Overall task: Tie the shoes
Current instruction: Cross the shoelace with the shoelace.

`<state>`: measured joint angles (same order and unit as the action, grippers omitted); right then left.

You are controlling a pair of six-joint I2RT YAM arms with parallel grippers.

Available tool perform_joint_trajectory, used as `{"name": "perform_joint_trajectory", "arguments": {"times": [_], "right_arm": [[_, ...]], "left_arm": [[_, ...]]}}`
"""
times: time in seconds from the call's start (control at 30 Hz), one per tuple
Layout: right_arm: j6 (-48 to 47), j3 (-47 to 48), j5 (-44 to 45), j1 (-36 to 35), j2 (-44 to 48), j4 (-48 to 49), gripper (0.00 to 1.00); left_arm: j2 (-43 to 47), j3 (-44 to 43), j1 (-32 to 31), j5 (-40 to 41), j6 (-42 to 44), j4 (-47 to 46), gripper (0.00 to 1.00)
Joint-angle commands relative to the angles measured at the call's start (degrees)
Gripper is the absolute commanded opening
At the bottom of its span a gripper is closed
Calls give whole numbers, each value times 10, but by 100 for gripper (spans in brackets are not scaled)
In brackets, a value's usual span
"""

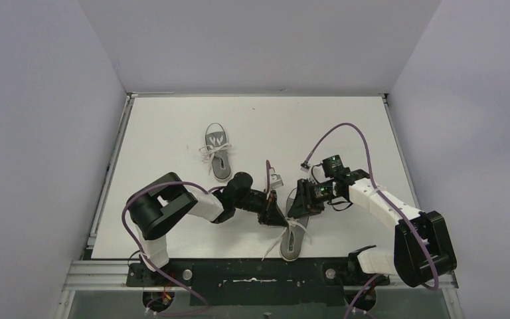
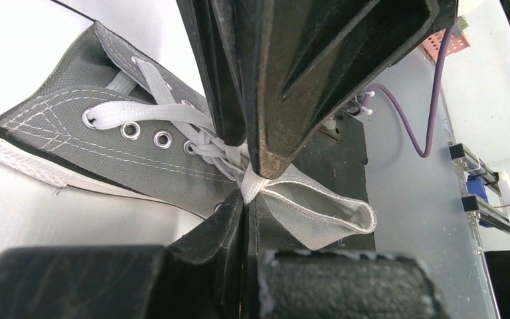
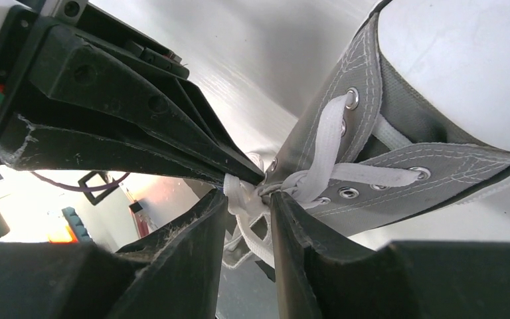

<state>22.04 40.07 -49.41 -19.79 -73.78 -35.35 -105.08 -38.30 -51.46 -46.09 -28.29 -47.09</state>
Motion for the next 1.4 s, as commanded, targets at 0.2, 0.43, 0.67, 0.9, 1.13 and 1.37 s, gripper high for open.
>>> {"name": "perform_joint_trajectory", "arguments": {"times": [0.2,0.43,0.67,0.9,1.13,1.37], "right_arm": [[-7,5,-32,-13,8,19,32],[-2,8,-34,-17,-1,30,18],[2,8,-20,-18,35,7,0],[33,-19,-18,-34,49,41,0],[107,-12,2,-76,48,103,0],[171,-13,52,-130,66,122,14]], "left_arm": [[20,-26,4,-8,-9,-26,0],[21,-27,6,-9,-14,-26,0],[19,-23,25,28,-34,-3,0],[3,-32,28,4,-105,-68,0],[-1,-34,9,8,-110,-59,0],[-10,-32,-7,32,-107,-67,0]]}}
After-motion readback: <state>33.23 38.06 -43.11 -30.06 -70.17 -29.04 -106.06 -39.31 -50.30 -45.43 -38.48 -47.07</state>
